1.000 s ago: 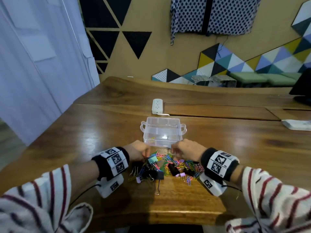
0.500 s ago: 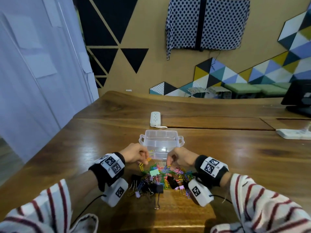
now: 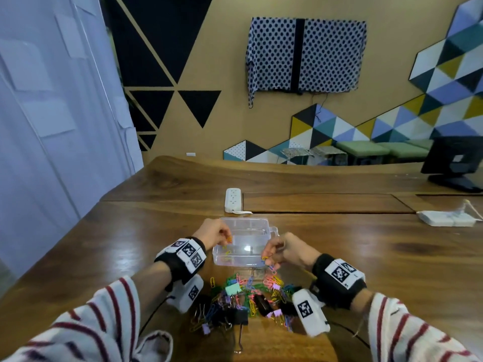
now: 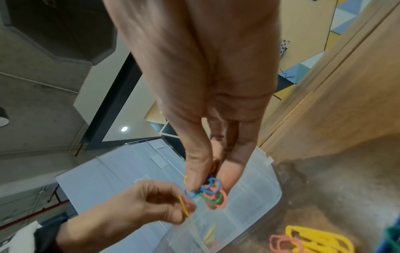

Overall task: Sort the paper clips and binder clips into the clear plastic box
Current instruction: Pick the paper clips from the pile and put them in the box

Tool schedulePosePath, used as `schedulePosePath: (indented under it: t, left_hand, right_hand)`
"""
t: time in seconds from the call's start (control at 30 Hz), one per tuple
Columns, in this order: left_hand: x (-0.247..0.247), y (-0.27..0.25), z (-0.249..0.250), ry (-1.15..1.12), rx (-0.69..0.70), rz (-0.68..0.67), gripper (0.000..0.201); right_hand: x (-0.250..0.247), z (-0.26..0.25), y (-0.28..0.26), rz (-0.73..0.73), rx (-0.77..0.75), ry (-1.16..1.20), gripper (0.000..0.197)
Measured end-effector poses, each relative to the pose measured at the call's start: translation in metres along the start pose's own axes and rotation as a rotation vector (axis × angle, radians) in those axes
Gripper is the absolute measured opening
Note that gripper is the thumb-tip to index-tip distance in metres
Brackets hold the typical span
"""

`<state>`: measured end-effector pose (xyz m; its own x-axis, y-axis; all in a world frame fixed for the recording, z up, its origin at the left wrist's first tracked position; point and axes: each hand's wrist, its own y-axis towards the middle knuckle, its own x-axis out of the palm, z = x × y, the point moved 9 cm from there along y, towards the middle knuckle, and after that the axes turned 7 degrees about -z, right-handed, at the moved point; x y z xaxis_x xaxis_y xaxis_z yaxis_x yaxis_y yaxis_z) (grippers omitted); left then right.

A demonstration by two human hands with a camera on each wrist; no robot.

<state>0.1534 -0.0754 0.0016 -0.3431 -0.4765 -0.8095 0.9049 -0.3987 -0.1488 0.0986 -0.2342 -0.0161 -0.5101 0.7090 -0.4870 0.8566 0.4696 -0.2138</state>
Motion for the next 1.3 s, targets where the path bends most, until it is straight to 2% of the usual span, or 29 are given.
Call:
schedulePosePath:
  t: [0.07,0.23,0.37,0.47,0.57,0.63,0.77,0.9,1.0,1.07,1.2,1.3]
  left_hand:
    - [0.017,-0.002,-0.004,0.175,-0.005,-0.149,0.025]
    - [0.041,-0.018,-0.006,0.310,0.013,-0.273,0.039]
    - [0.044,-0.026,-0.008,0.311,0.072,-0.227,0.031]
    - [0.045,-0.035,-0.011,0.303,0.069,-0.189,0.035]
    - [0.048,-0.040,-0.008,0.288,0.068,-0.155,0.040]
    - [0.050,-0.042,-0.007,0.296,0.062,-0.142,0.043]
    - [0.049,-0.043,-0.008,0.289,0.053,-0.130,0.043]
    - [0.047,-0.044,-0.001,0.295,0.083,-0.132,0.047]
    - [0.047,-0.052,0.009,0.368,0.153,-0.060,0.048]
    - [0.047,-0.067,0.017,0.335,0.198,-0.014,0.040]
    - [0.071,-0.090,0.036,0.201,0.251,-0.130,0.026]
    - [0.091,-0.074,0.065,0.288,0.250,-0.228,0.025]
  right_hand:
    - [-0.003,0.002,-0.001,0.013,0.020,-0.011,0.026]
    - [-0.011,-0.009,0.009,0.076,0.016,0.025,0.018]
    - [-0.005,-0.025,0.035,0.112,0.031,0.024,0.020]
    - [0.009,-0.031,0.054,0.123,0.057,-0.063,0.027]
    - [0.026,-0.038,0.060,0.103,0.059,-0.211,0.008]
    - [0.031,-0.041,0.059,0.089,0.039,-0.253,0.014]
    - [0.020,-0.050,0.032,0.135,-0.014,-0.402,0.021]
    - [-0.002,-0.044,-0.015,0.152,-0.062,-0.502,0.016]
    - [-0.012,-0.015,-0.046,0.082,0.030,-0.649,0.014]
    - [-0.014,0.011,-0.063,0.053,0.134,-0.768,0.015]
    - [0.004,0.045,-0.075,-0.004,0.268,-0.785,0.024]
    - [0.013,0.048,-0.068,-0.021,0.359,-0.790,0.039]
